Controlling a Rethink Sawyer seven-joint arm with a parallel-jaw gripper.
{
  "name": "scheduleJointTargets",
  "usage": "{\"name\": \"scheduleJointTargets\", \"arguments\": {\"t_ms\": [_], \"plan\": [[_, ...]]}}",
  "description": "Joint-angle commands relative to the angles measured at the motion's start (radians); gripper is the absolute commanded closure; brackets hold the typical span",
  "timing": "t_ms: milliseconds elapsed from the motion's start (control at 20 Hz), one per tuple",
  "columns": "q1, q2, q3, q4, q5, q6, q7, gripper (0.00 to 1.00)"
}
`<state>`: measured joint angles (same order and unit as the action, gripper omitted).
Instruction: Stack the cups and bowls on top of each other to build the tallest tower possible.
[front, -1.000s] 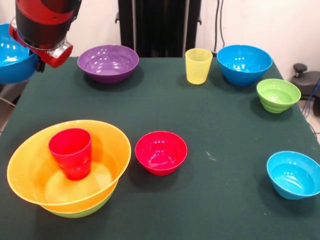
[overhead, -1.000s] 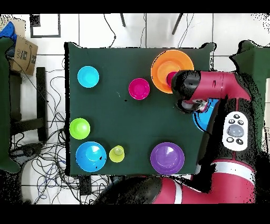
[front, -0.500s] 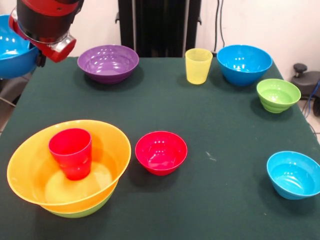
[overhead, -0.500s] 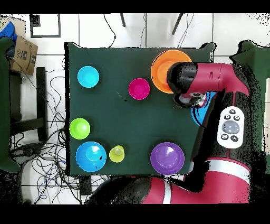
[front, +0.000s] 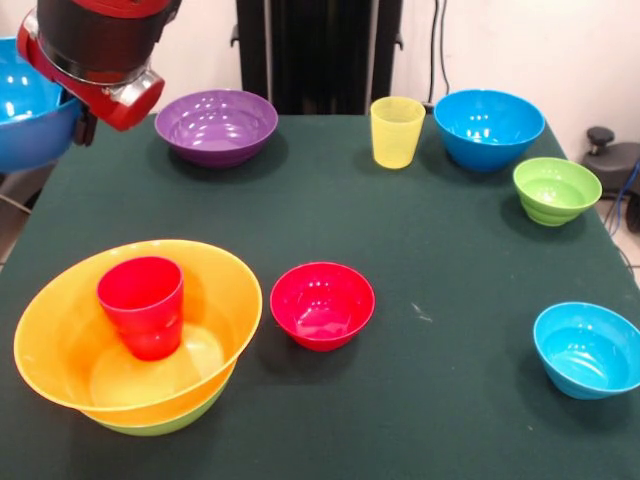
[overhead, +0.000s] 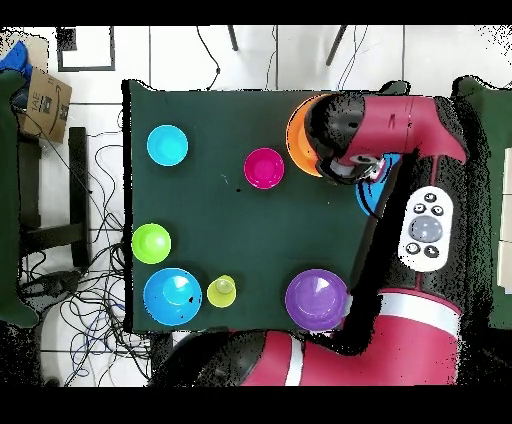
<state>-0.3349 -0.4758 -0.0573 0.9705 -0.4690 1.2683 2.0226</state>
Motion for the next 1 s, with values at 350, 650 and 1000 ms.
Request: {"name": "scheduleJointTargets", "arguments": {"t_ms": [350,650,1000], "plan": [[0.08,0.112,0.022,-0.138,0.042,0.136,0.111,1.0],[0.109,0.151,0.013,-0.202,0.062,0.169,0.138,1.0],[0.133,0.187,-0.007,-0.293,0.078,0.226,0.132,1.0]]}}
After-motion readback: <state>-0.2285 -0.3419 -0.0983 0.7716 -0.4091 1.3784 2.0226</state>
